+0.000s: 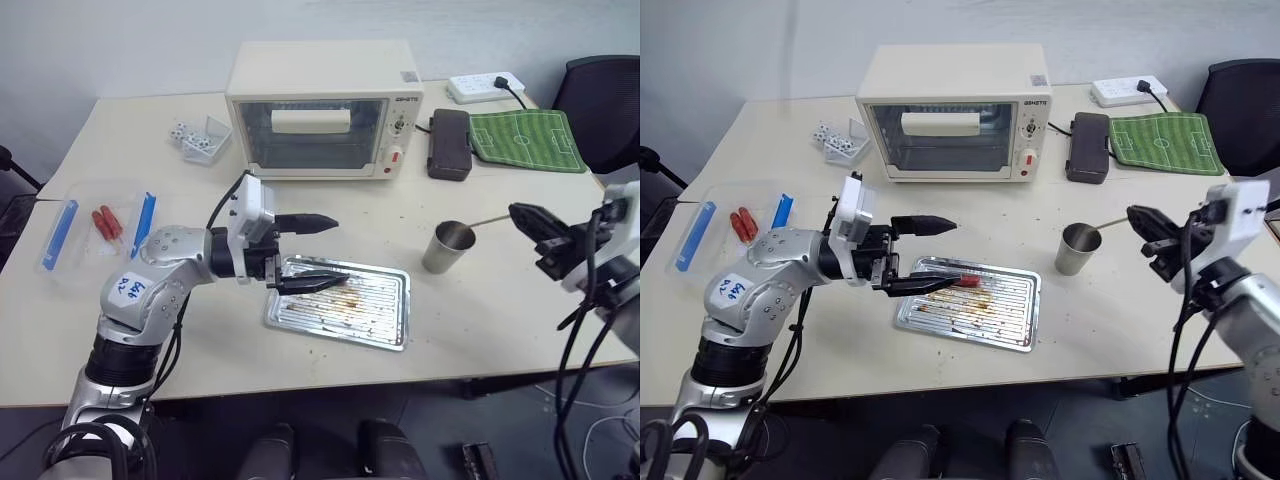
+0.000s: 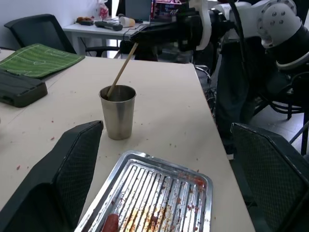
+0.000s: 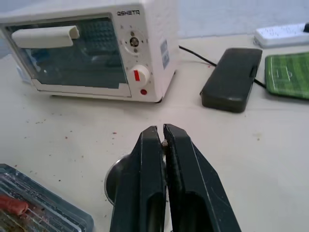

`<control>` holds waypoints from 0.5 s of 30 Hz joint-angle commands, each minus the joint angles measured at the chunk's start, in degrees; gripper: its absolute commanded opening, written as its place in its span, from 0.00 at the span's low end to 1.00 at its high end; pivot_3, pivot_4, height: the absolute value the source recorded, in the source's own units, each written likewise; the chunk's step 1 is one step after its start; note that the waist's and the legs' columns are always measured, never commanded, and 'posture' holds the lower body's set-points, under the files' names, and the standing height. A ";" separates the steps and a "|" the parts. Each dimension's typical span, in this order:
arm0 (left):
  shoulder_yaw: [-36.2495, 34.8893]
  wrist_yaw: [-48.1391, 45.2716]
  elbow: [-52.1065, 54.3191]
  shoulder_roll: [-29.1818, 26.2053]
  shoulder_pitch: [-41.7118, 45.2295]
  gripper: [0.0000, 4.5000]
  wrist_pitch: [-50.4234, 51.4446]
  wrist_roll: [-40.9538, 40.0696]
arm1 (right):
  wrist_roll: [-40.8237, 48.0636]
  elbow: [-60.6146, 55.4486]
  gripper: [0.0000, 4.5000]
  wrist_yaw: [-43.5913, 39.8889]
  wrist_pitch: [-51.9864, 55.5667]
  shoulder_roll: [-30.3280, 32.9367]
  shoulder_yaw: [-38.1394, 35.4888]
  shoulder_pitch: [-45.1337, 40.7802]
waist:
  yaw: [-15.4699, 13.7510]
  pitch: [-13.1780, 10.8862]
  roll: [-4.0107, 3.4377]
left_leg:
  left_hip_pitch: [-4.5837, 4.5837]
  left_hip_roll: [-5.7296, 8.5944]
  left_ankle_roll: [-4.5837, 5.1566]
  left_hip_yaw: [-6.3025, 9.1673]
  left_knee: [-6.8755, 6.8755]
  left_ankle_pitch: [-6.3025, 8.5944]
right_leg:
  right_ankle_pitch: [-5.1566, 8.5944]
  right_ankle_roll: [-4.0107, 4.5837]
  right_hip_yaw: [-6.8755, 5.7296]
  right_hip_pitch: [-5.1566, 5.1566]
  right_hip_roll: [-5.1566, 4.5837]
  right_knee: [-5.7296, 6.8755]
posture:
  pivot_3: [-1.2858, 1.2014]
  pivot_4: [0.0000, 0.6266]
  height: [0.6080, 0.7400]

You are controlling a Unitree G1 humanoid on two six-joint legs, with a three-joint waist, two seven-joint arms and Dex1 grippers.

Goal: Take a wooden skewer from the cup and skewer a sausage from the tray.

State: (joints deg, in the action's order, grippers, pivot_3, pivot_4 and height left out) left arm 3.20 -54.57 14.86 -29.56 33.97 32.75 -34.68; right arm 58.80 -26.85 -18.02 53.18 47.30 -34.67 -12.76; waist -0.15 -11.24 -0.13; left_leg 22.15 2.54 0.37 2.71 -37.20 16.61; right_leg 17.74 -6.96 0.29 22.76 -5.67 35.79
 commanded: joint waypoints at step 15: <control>0.61 7.90 -0.26 8.40 2.50 1.00 -6.76 4.92 | 52.81 15.53 0.01 9.61 8.55 12.87 11.50 -18.82 | 0.02 -0.16 0.30 | 0.09 -0.13 0.08 -0.12 -0.17 0.01 | -0.17 -0.05 -0.01 -0.04 0.05 -0.19 | 0.52 0.24 1.00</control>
State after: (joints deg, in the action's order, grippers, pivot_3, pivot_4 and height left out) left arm 3.45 -46.93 12.78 -21.37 35.58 27.04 -29.78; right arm 106.37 -12.12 -10.20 63.83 60.34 -23.71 -29.64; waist -0.13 -11.40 0.17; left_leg 22.26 2.42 0.46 2.58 -37.41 16.62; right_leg 17.55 -7.05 0.29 22.72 -5.62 35.57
